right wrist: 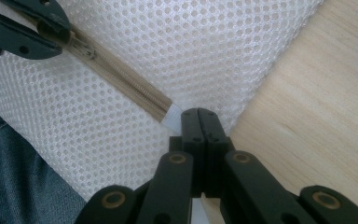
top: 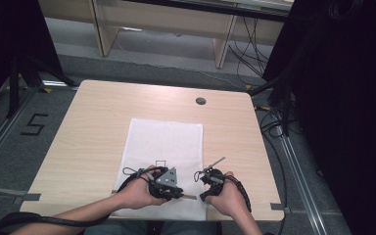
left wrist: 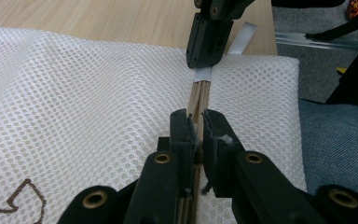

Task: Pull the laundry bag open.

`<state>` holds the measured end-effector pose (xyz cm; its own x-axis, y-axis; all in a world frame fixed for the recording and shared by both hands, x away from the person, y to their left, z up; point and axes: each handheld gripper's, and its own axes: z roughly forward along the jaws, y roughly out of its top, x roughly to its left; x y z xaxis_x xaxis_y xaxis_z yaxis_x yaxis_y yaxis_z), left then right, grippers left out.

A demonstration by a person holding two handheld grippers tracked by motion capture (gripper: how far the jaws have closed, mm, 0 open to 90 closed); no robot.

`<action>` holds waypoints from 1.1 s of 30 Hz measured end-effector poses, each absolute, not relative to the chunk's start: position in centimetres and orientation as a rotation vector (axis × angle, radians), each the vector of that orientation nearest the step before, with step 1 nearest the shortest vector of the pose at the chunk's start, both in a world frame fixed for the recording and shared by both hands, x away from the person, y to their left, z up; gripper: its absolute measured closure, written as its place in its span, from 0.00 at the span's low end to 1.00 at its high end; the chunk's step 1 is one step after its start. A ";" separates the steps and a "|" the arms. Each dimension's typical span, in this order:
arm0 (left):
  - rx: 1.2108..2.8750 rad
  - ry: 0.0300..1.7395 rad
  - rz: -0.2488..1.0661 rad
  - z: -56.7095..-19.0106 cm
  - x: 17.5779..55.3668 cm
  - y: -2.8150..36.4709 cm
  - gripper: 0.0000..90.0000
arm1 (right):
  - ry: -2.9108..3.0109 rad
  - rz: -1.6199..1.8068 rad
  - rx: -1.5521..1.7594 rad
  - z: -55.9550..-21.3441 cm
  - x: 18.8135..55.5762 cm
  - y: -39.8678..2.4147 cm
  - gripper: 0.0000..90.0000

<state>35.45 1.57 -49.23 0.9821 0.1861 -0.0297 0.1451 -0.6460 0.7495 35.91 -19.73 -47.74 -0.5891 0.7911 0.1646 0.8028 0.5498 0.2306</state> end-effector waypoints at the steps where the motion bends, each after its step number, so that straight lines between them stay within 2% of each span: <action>1: 2.284 0.223 0.072 -49.2 35.5 1.6 0.92 | -2.729 -0.442 -1.401 -47.7 35.9 -19.7 1.00; 11: 2.275 0.257 0.035 -48.9 35.5 2.5 0.92 | -2.737 -0.462 -1.383 -47.8 36.0 -19.9 1.00; 33: 2.278 0.264 0.058 -48.6 35.3 4.0 0.92 | -2.724 -0.456 -1.387 -47.8 36.1 -19.9 1.00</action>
